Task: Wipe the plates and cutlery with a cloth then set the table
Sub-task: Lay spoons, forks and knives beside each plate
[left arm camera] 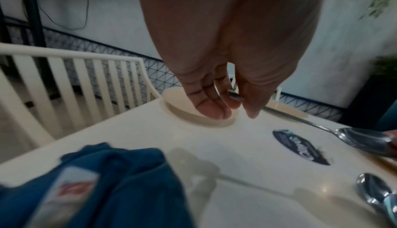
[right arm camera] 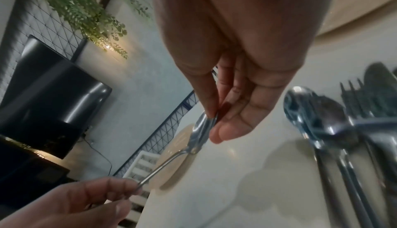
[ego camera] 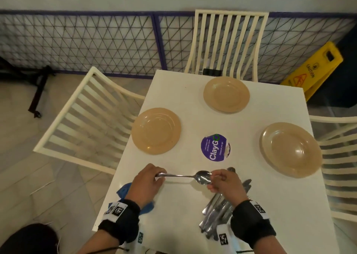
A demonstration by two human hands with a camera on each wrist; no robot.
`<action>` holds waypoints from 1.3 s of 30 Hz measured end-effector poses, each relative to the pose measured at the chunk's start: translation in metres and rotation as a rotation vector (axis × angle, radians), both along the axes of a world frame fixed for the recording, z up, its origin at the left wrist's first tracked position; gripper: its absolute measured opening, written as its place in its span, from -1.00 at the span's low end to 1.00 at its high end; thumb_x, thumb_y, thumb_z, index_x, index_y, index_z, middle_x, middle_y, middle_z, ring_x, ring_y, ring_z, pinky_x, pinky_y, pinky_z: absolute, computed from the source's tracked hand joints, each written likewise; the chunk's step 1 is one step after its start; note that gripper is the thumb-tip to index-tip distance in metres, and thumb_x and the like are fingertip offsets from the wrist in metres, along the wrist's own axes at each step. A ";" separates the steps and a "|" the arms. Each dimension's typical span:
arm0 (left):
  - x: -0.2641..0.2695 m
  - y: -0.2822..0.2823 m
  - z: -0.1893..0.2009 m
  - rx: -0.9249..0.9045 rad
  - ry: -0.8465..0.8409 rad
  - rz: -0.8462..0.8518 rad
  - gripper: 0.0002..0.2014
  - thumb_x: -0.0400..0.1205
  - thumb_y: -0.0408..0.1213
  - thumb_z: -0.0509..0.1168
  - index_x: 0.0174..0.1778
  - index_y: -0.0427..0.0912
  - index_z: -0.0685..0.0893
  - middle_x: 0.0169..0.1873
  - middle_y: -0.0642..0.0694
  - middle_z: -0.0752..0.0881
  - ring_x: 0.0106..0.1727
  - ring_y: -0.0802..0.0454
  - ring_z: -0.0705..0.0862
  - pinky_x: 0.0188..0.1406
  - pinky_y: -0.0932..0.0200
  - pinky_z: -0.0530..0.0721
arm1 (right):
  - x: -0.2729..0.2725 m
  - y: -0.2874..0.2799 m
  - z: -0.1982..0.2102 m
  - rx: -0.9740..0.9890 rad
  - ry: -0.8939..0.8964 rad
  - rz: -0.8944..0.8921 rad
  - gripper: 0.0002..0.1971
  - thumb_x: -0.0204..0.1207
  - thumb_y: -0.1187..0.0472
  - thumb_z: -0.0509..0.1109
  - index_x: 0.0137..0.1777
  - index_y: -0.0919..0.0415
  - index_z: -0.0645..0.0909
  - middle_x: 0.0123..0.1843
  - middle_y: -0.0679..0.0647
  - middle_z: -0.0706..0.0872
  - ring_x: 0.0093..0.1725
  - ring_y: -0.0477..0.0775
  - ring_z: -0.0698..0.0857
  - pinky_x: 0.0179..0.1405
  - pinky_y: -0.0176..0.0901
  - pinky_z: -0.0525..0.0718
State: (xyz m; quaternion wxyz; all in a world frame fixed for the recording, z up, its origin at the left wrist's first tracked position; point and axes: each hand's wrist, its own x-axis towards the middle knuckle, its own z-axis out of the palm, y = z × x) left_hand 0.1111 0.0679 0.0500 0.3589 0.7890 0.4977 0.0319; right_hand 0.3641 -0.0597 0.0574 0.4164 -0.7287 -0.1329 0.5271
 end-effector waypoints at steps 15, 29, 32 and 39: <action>-0.071 0.017 0.001 0.025 0.200 -0.013 -0.80 0.69 -0.28 0.35 0.03 0.18 0.75 -0.09 0.17 0.62 -0.09 0.19 0.60 -0.12 0.36 0.43 | -0.075 0.032 -0.034 -0.134 0.118 0.022 -0.94 0.53 0.42 0.47 -0.09 0.27 0.72 -0.33 0.20 0.79 -0.39 0.10 0.75 -0.27 -0.10 0.81; 0.012 0.270 -0.005 0.245 -0.090 -0.128 -0.78 0.64 -0.37 0.43 0.20 -0.15 0.82 -0.05 0.08 0.56 -0.03 0.04 0.61 0.04 0.36 0.43 | -0.017 0.244 -0.016 -0.020 -0.116 -0.234 -0.83 0.54 0.45 0.41 -0.14 0.18 0.73 -0.18 0.33 0.81 -0.27 0.22 0.77 -0.15 0.00 0.79; 0.033 0.318 -0.012 0.277 -0.079 -0.167 -0.77 0.67 -0.35 0.39 0.23 -0.16 0.80 0.05 -0.05 0.66 0.02 0.04 0.59 0.14 0.29 0.47 | 0.002 0.288 -0.022 -0.032 -0.140 -0.272 -0.86 0.52 0.46 0.45 -0.13 0.21 0.70 -0.22 0.32 0.78 -0.32 0.20 0.75 -0.16 0.00 0.79; 0.059 0.385 -0.057 0.195 -0.008 -0.252 -0.79 0.65 -0.33 0.42 0.18 -0.14 0.83 0.03 -0.13 0.73 0.06 -0.13 0.71 0.23 -0.06 0.68 | 0.029 0.353 -0.058 -0.135 -0.202 -0.273 -0.85 0.52 0.46 0.47 -0.20 0.22 0.67 -0.23 0.33 0.78 -0.36 0.22 0.77 -0.11 0.10 0.84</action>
